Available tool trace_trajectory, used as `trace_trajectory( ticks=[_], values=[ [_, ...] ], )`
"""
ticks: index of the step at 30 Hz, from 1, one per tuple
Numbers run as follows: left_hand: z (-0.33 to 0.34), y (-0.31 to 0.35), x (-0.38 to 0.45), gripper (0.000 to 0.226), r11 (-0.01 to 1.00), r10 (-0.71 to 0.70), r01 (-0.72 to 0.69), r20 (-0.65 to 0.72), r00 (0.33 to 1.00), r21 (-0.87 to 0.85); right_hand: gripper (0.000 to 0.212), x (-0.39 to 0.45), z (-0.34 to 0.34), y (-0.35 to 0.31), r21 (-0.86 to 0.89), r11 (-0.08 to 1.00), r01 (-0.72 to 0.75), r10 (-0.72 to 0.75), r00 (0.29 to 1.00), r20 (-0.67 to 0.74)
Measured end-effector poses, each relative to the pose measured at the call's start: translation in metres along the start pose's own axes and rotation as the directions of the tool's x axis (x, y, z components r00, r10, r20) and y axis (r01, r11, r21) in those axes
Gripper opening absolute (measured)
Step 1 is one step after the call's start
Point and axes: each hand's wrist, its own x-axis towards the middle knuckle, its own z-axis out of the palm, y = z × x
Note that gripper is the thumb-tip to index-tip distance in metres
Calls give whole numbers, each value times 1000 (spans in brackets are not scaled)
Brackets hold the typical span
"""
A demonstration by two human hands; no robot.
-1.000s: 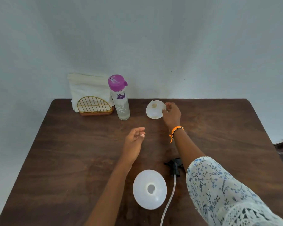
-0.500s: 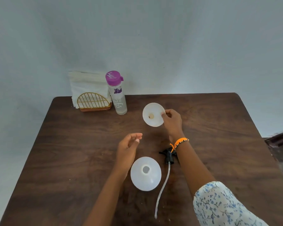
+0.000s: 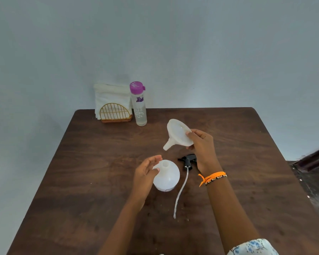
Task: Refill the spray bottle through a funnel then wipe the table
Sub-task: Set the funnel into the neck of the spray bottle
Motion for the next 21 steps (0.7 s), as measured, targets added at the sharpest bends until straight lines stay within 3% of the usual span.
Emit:
trace_trajectory(
  ticks=[6, 10, 21],
  values=[
    [7, -3, -6, 34, 995, 78, -81, 53, 996, 64, 16, -16, -4, 0, -51, 999, -14, 16, 999, 39],
    [9, -6, -2, 26, 990, 97, -96, 1, 995, 102, 15, -20, -4, 1, -129, 992, 6, 0, 999, 48],
    [10, -10, 4, 28, 974, 132, -122, -39, 991, 189, 19, -17, 0, 9, -365, 926, 95, -79, 995, 57]
  ],
)
